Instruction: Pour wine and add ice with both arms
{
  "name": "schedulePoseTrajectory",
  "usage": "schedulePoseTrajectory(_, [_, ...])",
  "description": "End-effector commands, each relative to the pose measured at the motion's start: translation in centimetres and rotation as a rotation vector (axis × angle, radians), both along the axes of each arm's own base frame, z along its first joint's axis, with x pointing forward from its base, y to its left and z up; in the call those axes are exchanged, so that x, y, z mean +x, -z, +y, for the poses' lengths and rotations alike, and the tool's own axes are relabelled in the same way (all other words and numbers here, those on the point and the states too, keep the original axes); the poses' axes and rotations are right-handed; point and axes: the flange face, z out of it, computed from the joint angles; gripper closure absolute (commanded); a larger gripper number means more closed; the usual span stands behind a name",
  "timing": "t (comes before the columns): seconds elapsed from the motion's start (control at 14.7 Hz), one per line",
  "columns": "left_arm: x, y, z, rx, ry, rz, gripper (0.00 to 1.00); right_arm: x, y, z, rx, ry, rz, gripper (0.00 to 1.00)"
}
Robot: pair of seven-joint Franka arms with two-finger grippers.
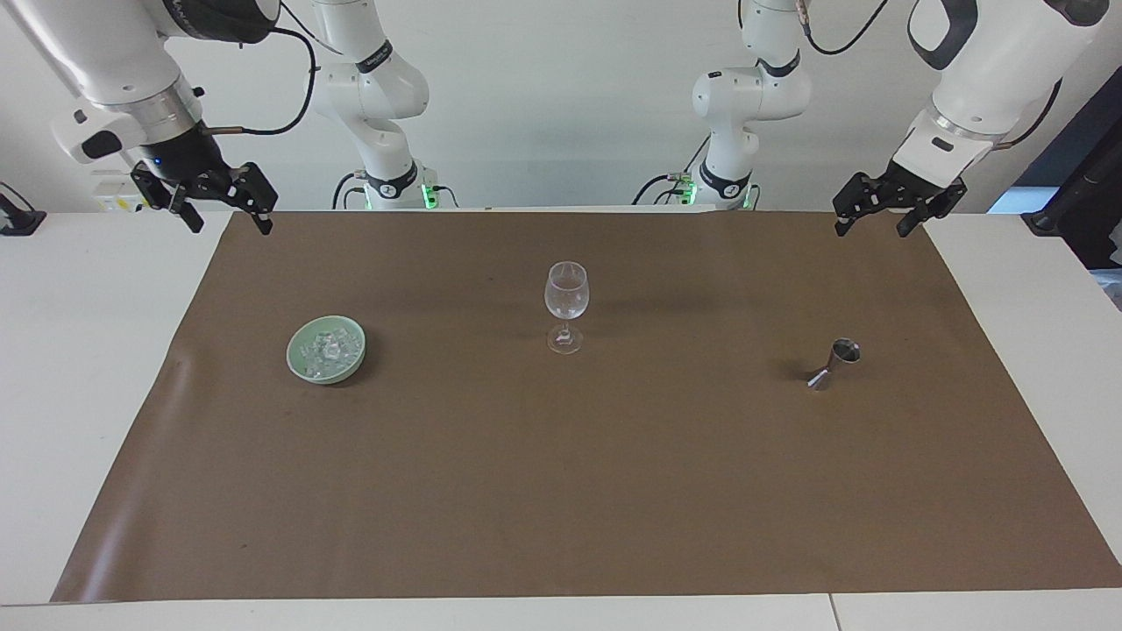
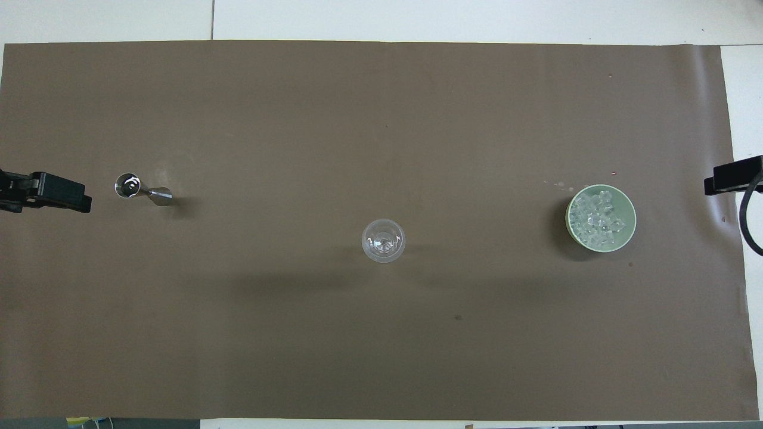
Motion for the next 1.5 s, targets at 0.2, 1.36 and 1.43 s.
schedulePoseTrajectory(0.2, [0.3,-0.8,0.2,-0.014,-0.032,0.007,0.0,-0.4,0.0,-0.2,0.026,-0.01,0.003,0.0])
schedulePoseTrajectory(1.36, [12.3,12.4,14.1,-0.309,-1.343,0.387,0.0,-0.4,0.0,-0.2,0.026,-0.01,0.003,0.0])
schedulePoseTrajectory(1.43, [12.6,13.0,14.7,-0.333,-1.387,0.396,0.0,-0.4,0.0,-0.2,0.026,-0.01,0.003,0.0])
